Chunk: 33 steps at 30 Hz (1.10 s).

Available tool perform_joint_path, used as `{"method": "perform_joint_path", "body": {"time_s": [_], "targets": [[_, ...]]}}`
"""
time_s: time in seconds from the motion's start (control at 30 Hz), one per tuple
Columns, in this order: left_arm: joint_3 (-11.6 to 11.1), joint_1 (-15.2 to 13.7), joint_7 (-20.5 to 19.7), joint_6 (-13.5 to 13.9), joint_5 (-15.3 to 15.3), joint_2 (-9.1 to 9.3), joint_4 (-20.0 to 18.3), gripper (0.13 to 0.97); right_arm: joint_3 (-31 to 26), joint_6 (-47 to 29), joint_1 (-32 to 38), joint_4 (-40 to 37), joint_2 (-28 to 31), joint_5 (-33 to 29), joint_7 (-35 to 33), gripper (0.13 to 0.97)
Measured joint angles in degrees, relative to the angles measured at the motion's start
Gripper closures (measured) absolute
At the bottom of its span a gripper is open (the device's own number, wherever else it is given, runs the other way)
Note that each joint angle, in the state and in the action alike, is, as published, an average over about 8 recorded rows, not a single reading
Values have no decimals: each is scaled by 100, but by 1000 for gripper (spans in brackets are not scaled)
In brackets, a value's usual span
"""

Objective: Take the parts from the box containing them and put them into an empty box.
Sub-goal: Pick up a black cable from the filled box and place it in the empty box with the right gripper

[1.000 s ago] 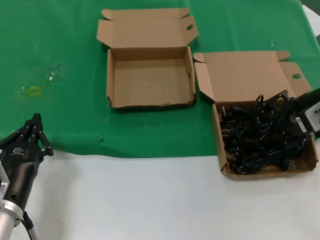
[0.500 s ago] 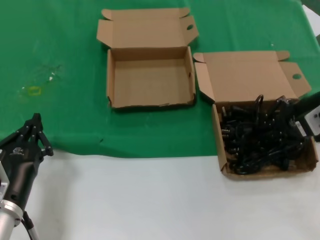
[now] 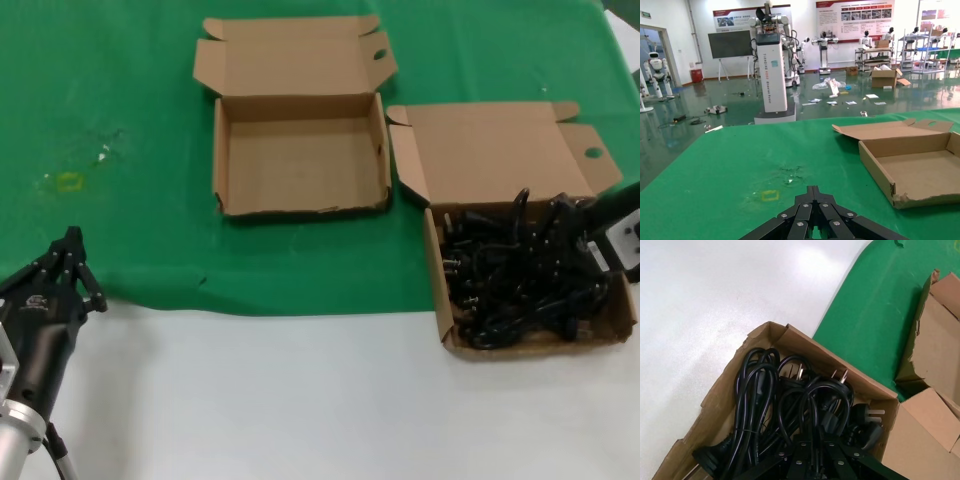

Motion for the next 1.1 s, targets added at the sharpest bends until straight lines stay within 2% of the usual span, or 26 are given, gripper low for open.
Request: {"method": "perform_joint_path", "body": {"time_s": [1.1], "targets": [[0, 0, 0, 0, 0, 0, 0, 953, 147, -191, -9, 754, 296, -10, 723, 917]]}}
